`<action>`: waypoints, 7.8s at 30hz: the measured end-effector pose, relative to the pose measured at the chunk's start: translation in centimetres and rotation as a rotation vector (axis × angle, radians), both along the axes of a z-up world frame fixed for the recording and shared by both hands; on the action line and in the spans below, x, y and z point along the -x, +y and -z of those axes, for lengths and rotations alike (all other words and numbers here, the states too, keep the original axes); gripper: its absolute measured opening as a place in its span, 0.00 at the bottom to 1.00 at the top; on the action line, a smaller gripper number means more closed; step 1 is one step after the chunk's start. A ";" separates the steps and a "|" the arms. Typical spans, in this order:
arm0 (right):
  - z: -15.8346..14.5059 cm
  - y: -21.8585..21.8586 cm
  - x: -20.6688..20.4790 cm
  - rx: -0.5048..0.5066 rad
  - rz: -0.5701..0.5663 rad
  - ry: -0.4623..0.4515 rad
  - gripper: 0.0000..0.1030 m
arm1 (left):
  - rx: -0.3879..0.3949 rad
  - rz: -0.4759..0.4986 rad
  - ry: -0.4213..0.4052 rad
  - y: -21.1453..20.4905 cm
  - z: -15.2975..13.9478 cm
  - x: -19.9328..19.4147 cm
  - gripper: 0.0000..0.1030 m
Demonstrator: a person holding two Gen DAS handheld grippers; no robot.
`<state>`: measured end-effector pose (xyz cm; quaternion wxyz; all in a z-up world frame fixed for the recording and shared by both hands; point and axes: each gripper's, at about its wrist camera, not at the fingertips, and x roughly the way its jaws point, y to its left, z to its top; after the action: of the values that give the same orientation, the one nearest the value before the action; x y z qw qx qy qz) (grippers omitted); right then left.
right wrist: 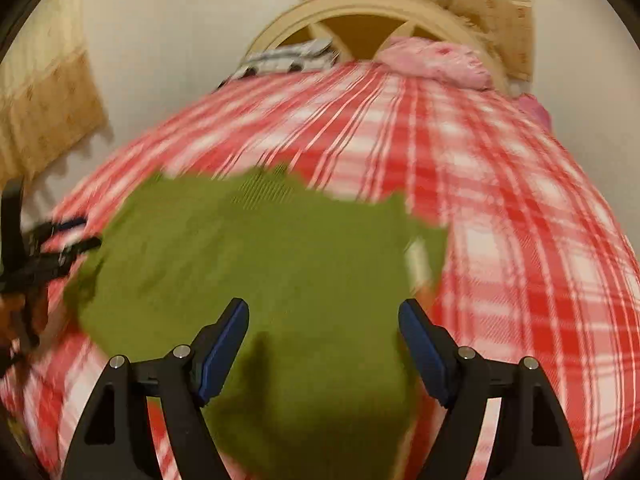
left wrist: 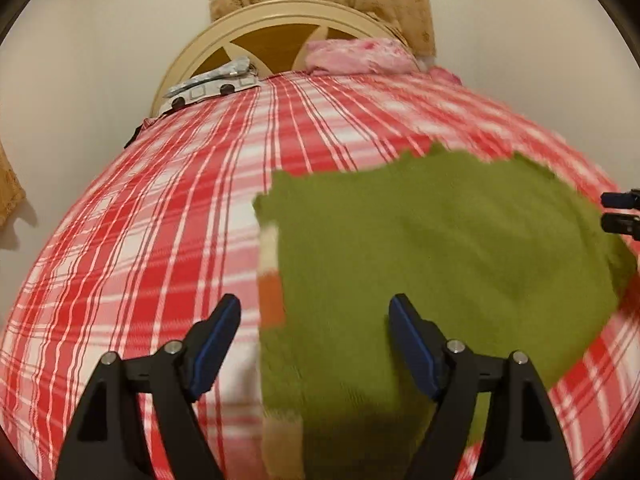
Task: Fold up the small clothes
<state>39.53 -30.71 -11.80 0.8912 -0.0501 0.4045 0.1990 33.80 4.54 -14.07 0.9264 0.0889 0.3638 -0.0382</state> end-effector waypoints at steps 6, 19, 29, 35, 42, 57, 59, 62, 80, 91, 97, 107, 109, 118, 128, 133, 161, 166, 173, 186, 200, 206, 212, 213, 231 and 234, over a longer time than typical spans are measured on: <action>4.7 0.4 4.3 0.016 -0.026 0.151 0.75 | 0.020 -0.029 0.036 0.6 1.1 -0.2 0.78; 0.1 0.7 4.8 -0.009 0.059 -0.008 0.75 | 0.090 -0.087 0.071 2.0 2.4 0.2 0.92; 5.1 -0.1 5.1 0.042 0.064 0.080 0.75 | 0.146 -0.097 0.146 3.1 3.3 0.9 0.97; 5.3 -0.4 5.6 0.007 0.116 0.095 0.75 | 0.131 -0.095 0.144 2.9 3.3 0.9 0.98; 5.3 0.2 6.7 0.040 0.151 0.068 0.75 | 0.117 -0.097 0.142 2.8 3.3 0.9 1.00; 1.5 4.5 6.3 0.066 0.199 -0.010 0.75 | 0.170 -0.091 0.173 3.8 3.6 2.0 1.00; 2.6 5.9 5.2 0.075 0.167 0.032 0.75 | 0.173 -0.090 0.172 3.8 3.6 2.0 1.00; 4.9 6.5 4.7 0.088 0.179 0.091 0.75 | 0.175 -0.090 0.172 3.8 3.6 2.0 1.00; 1.6 24.2 10.3 0.250 -0.337 -0.143 0.75 | 0.212 -0.085 0.059 13.6 0.4 2.7 1.00; 4.8 32.0 12.1 0.406 -0.450 -0.243 0.53 | 0.441 0.025 0.140 13.4 0.9 -2.9 1.00; 4.8 32.2 11.3 0.381 -0.424 -0.221 0.21 | 0.534 0.096 0.200 11.0 1.7 -7.6 1.00; 4.6 31.7 10.5 0.324 -0.439 -0.178 0.18 | 0.603 0.123 0.245 9.5 2.6 -12.3 0.99; 4.5 31.6 10.6 0.319 -0.445 -0.177 0.18 | 0.604 0.136 0.251 9.4 2.6 -12.7 0.99; 4.0 30.5 9.7 0.298 -0.462 -0.177 0.16 | 0.695 0.186 0.291 8.9 3.1 -14.4 0.15; 1.7 26.6 8.3 0.225 -0.395 -0.186 0.13 | 0.707 0.206 0.214 7.8 -0.4 -13.1 0.14; 0.5 23.9 7.7 0.181 -0.336 -0.199 0.12 | 0.712 0.211 0.188 6.3 -2.0 -13.1 0.14; -3.2 6.5 7.0 -0.018 -0.050 -0.217 0.11 | 0.634 0.431 0.145 -11.6 -8.2 -14.0 0.14; -2.5 3.9 7.2 -0.036 -0.012 -0.196 0.11 | 0.618 0.465 0.174 -14.9 -7.4 -14.0 0.14; -1.2 0.4 7.3 -0.065 0.046 -0.161 0.11 | 0.565 0.497 0.208 -18.9 -6.6 -13.9 0.14; 2.4 -4.0 7.3 -0.139 0.126 -0.028 0.07 | 0.416 0.516 0.218 -23.9 -4.5 -13.2 0.17; 2.1 -7.8 8.4 -0.239 0.187 0.013 0.10 | 0.249 0.527 0.043 -20.0 -7.2 -5.9 0.61; -0.7 -7.4 5.3 -0.350 0.102 0.012 0.86 | 0.268 0.404 0.007 -13.3 -5.4 -2.7 0.72; -0.7 -6.0 -0.9 -0.337 0.127 0.088 0.54 | 0.358 0.343 0.068 -10.3 -2.5 -0.9 0.75; -0.4 -5.8 -1.7 -0.341 0.135 0.101 0.48 | 0.357 0.345 0.080 -10.4 -1.9 -0.7 0.75; 3.6 -5.9 -2.2 -0.300 0.199 0.180 0.13 | 0.337 0.399 0.182 -11.5 0.7 -0.5 0.90; 3.4 -5.6 -2.3 -0.271 0.197 0.160 0.13 | 0.339 0.397 0.178 -11.4 0.7 -0.4 0.92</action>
<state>41.85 -36.31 -15.16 0.8699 0.1264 0.4466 0.1669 34.16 -6.88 -14.79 0.8668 -0.0016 0.4077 -0.2871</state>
